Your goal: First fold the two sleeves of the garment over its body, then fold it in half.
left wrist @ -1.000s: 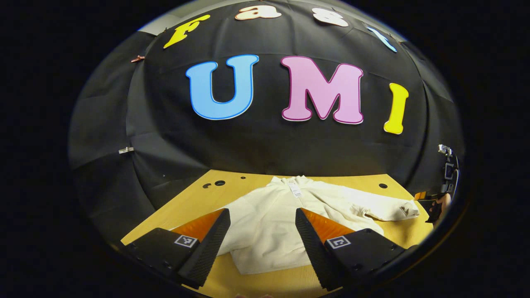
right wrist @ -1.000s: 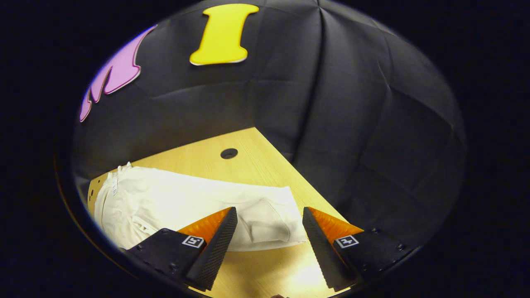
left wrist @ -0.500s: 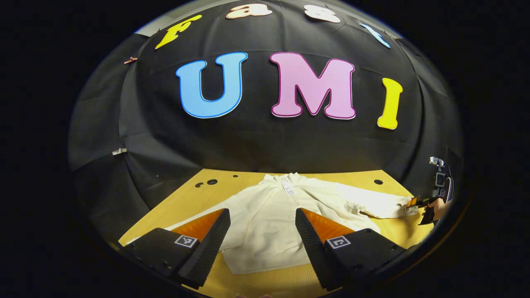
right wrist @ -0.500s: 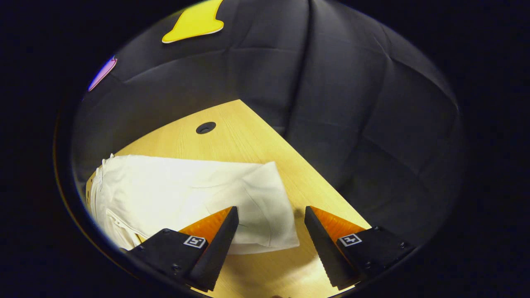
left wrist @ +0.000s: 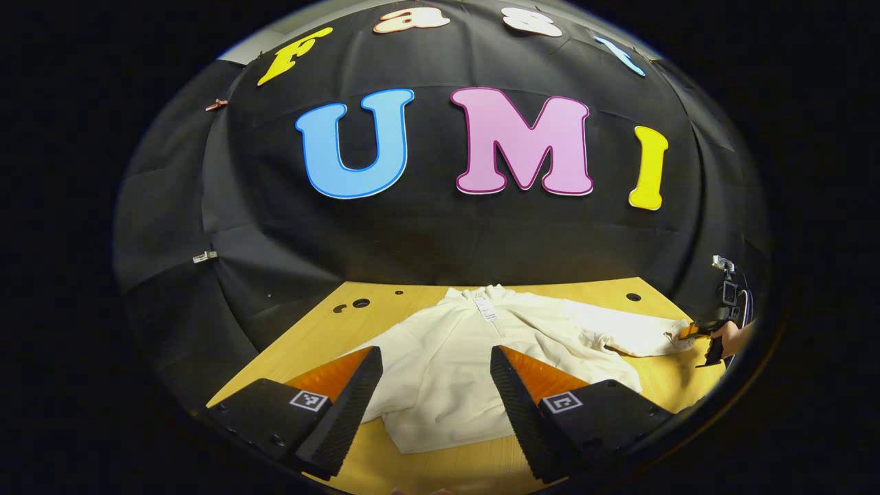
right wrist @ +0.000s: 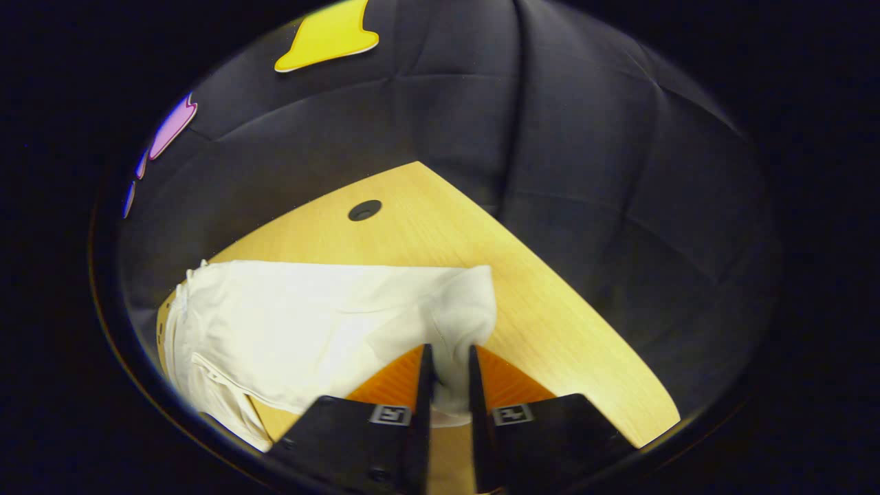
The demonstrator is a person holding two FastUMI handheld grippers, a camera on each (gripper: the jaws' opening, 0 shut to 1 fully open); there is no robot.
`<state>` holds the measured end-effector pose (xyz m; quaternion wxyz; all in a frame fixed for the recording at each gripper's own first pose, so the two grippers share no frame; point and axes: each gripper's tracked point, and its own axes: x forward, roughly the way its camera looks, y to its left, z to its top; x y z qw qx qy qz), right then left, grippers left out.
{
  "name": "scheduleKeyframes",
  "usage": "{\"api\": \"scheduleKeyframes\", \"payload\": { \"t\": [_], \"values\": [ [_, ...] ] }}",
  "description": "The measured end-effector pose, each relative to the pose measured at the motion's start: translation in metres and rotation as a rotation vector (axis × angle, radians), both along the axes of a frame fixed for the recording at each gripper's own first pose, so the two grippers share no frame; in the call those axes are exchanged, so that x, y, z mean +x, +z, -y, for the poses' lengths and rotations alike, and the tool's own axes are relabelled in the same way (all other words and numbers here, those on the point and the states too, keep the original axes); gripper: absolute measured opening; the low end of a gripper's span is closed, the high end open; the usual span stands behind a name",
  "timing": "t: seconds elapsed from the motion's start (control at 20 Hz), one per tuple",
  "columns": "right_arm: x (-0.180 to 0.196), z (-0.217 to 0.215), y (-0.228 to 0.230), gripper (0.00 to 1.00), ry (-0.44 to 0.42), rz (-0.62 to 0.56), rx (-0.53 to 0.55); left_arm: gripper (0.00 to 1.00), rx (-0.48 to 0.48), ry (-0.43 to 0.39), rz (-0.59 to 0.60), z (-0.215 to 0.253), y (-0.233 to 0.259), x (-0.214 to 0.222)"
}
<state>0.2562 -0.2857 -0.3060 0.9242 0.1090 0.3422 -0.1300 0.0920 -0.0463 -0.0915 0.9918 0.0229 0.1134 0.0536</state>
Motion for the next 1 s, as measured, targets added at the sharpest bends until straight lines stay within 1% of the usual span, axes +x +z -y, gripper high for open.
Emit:
{"api": "scheduleKeyframes", "payload": {
  "t": [0.05,0.15,0.25,0.4,0.5,0.65,0.85,1.0],
  "values": [
    [0.001,-0.002,0.001,0.26,0.005,-0.001,0.003,0.98,-0.003,0.001,-0.003,-0.001,0.000,-0.001],
    [0.000,-0.007,-0.002,0.14,0.018,-0.017,0.001,0.98,-0.005,0.001,-0.003,-0.001,0.000,-0.002],
    [-0.003,-0.012,0.002,0.14,0.036,-0.021,-0.019,0.98,-0.008,0.005,0.001,-0.002,0.001,-0.004],
    [-0.003,-0.017,0.016,0.14,0.033,0.000,-0.041,0.97,-0.014,0.012,0.002,-0.007,0.000,-0.008],
    [-0.001,-0.023,0.038,0.14,0.042,0.029,-0.030,0.98,-0.016,0.025,0.010,-0.014,0.000,-0.011],
    [0.018,-0.038,0.077,0.14,0.066,0.106,-0.053,0.98,-0.037,0.056,0.013,-0.025,-0.004,-0.020],
    [0.045,-0.088,0.128,0.14,0.168,0.189,-0.081,0.98,-0.060,0.093,0.012,-0.038,-0.009,-0.035],
    [0.066,-0.140,0.161,0.14,0.251,0.246,-0.086,0.98,-0.056,0.115,0.015,-0.050,-0.010,-0.045]
  ]
}}
